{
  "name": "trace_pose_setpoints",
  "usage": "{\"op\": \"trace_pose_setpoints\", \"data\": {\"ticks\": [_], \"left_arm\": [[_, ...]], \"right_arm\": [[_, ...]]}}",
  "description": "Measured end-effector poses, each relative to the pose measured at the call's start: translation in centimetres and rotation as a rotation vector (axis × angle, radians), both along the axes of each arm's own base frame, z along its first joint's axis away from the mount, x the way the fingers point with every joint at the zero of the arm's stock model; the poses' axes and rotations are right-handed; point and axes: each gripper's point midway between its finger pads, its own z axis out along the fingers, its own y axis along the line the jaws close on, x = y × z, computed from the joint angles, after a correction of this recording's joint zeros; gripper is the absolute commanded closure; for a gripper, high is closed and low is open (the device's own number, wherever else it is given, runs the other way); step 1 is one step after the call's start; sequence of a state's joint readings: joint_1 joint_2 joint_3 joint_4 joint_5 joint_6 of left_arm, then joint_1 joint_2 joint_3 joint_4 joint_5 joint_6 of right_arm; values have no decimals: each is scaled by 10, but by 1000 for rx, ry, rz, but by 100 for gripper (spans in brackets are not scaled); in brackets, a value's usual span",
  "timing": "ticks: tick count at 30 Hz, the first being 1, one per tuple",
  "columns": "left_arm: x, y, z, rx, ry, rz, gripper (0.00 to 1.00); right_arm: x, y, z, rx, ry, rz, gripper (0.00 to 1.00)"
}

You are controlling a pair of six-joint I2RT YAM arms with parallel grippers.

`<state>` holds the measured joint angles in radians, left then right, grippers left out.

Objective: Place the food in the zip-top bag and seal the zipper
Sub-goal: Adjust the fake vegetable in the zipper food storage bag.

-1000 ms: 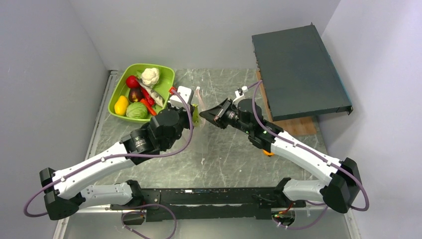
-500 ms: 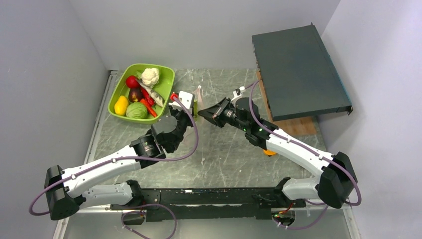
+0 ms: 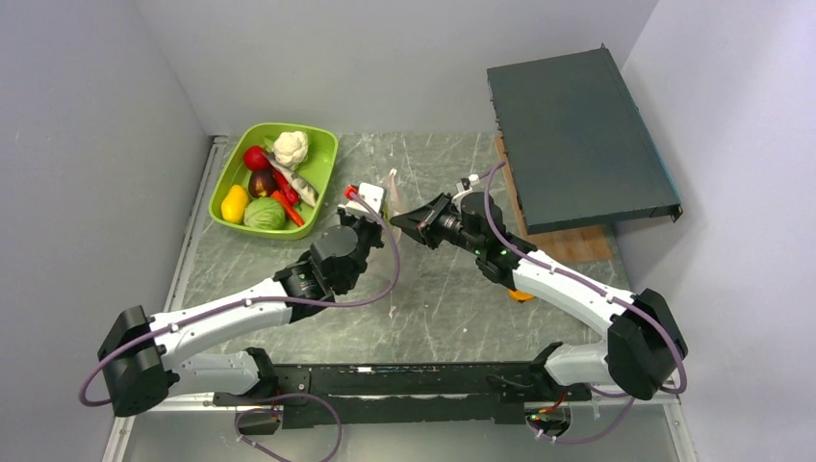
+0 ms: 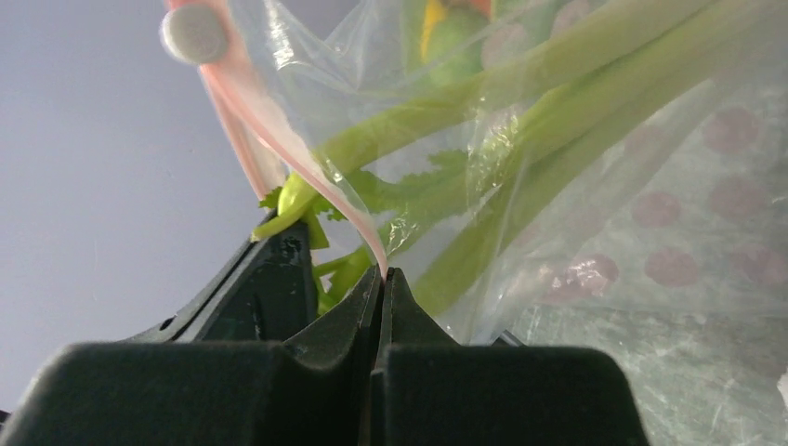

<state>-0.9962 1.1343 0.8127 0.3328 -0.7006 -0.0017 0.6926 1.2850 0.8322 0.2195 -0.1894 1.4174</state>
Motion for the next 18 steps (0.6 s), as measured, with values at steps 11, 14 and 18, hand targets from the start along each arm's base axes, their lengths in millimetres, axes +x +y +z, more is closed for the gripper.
{"op": "trace_pose_setpoints", "data": {"ticks": [11, 14, 18], "left_arm": [[-7, -15, -40, -43, 195, -84, 66], [-17, -15, -40, -63, 288, -132, 30], [-34, -9, -18, -105, 363, -181, 1]], "right_arm": [[4, -7, -20, -2, 46, 4, 100], [6, -10, -19, 5, 47, 9, 100], [5, -12, -17, 13, 47, 25, 100]]}}
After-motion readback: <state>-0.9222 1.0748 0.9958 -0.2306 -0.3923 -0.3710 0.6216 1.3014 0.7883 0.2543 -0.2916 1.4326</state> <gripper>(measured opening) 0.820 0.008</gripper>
